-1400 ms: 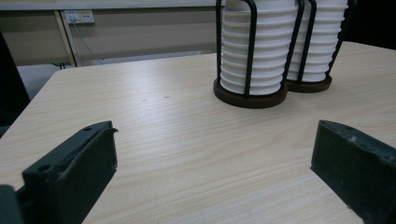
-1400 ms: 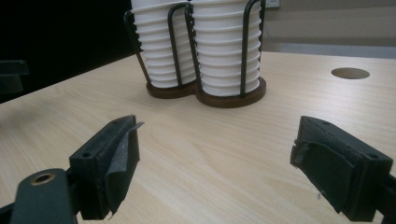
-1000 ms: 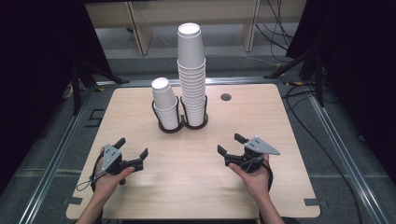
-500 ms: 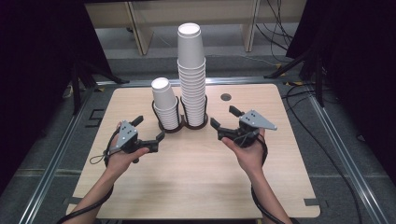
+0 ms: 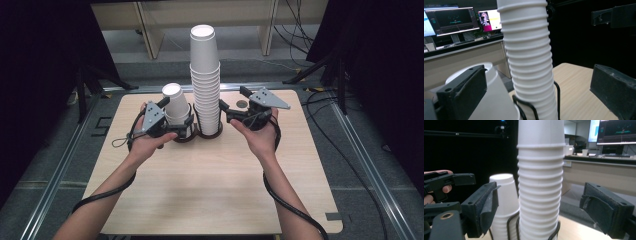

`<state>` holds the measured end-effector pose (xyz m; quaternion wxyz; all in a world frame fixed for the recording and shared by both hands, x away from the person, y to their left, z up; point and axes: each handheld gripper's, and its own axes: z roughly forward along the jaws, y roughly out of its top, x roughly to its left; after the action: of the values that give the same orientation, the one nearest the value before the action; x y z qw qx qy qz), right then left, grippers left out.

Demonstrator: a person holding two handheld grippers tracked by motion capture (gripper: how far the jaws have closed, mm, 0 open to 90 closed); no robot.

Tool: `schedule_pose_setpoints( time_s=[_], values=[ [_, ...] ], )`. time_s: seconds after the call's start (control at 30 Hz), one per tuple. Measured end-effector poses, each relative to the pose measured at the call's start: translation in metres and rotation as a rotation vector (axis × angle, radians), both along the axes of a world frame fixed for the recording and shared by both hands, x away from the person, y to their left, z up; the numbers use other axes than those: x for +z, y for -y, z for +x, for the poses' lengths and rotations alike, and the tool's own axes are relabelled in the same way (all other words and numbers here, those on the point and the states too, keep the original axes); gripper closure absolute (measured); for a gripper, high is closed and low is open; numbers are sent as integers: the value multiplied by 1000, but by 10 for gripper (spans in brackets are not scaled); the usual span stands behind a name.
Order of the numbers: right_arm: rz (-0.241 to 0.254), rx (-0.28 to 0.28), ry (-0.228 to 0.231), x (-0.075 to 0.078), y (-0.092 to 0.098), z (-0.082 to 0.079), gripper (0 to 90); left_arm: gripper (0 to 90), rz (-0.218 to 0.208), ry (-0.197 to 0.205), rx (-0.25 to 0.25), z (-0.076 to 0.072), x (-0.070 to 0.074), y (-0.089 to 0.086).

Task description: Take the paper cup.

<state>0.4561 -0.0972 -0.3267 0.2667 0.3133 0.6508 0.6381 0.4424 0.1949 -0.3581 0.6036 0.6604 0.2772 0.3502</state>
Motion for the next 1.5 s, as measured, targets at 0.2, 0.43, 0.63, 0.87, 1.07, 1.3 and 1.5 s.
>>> schedule_pose_setpoints(
  time_s=[0.2,0.43,0.63,0.87,1.07,1.3,1.5],
  values=[
    [-9,5,50,19,-8,14,148,1,-2,11,-13,19,18,16],
    [-20,14,52,34,-17,28,147,1,-3,6,-4,38,27,26],
    [-9,23,49,48,-28,43,145,0,10,-2,4,55,34,31],
    [4,18,37,63,-32,56,143,1,-11,-21,5,65,35,37],
    [-30,13,58,82,-41,70,144,0,-11,-26,19,73,38,43],
    [-50,21,32,86,-49,78,144,5,-19,-34,25,79,41,42],
    [-56,26,20,91,-58,88,146,14,-17,-37,27,84,46,45]
  ],
)
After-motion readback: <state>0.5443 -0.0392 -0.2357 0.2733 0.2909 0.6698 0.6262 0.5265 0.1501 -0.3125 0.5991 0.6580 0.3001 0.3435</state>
